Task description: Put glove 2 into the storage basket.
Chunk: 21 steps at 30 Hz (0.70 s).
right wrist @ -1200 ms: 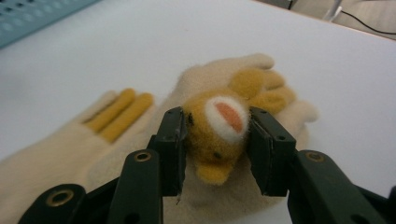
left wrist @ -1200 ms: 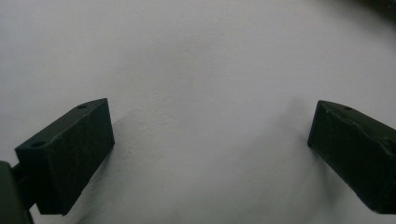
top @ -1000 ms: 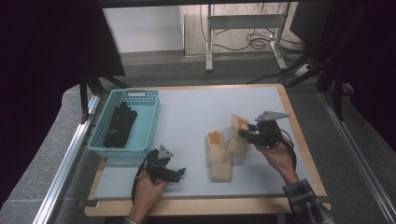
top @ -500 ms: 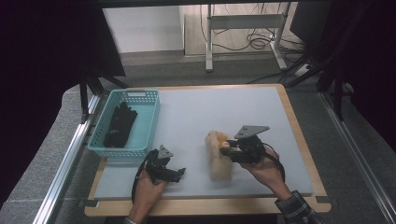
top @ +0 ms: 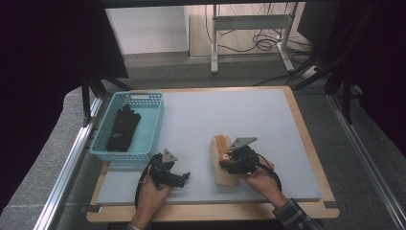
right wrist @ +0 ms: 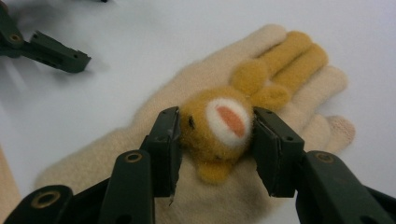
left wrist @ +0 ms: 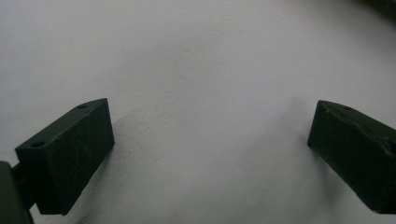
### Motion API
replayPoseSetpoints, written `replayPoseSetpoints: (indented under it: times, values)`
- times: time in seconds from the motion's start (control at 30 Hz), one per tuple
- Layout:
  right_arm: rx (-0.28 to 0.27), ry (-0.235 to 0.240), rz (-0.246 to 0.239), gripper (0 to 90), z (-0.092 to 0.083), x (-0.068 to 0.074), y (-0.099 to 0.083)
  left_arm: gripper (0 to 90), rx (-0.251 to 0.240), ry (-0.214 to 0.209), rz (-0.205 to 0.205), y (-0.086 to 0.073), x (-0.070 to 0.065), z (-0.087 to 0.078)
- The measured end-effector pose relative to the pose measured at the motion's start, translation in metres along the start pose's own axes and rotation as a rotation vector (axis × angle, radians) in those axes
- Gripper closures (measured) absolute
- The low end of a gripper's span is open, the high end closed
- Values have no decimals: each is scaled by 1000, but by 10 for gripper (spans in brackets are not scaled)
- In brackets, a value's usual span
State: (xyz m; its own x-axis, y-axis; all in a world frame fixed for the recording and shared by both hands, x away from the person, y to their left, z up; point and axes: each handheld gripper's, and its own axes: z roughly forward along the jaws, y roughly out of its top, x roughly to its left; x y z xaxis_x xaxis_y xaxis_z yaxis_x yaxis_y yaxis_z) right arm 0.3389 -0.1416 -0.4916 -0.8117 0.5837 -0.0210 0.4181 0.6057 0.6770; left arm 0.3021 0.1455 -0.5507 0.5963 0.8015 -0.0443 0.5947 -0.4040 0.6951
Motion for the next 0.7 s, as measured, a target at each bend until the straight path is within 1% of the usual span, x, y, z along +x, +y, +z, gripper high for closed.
replayPoseSetpoints:
  times: [0.07, 0.17, 0.23, 0.3, 0.37, 0.47, 0.53, 0.6, 0.7]
  values:
    - [-3, -1, -5, 528, 0, 0, 0, 6, 0, 0, 0, 0, 0, 0]
    - [0, -22, -41, 517, 2, 1, 2, 6, 0, 0, 0, 0, 0, 0]
    - [-3, -17, -48, 491, 4, 1, 4, 6, 0, 0, 0, 0, 0, 0]
    - [-9, -18, -56, 447, 3, 1, 6, 6, 0, 0, 0, 0, 0, 0]
    - [-29, -7, -42, 428, -2, 0, 6, 6, 0, 0, 0, 0, 0, 0]
    - [-47, 2, -15, 433, -12, -1, 3, 6, 0, 0, 0, 0, 0, 0]
    - [-60, 11, 5, 436, -16, -2, 1, 6, 0, 0, 0, 0, 0, 0]
    - [-63, 11, 17, 435, -15, -3, -1, 6, 0, 0, 0, 0, 0, 0]
    - [-68, 27, 39, 436, -5, -4, -2, 6, 0, 0, 0, 0, 0, 0]
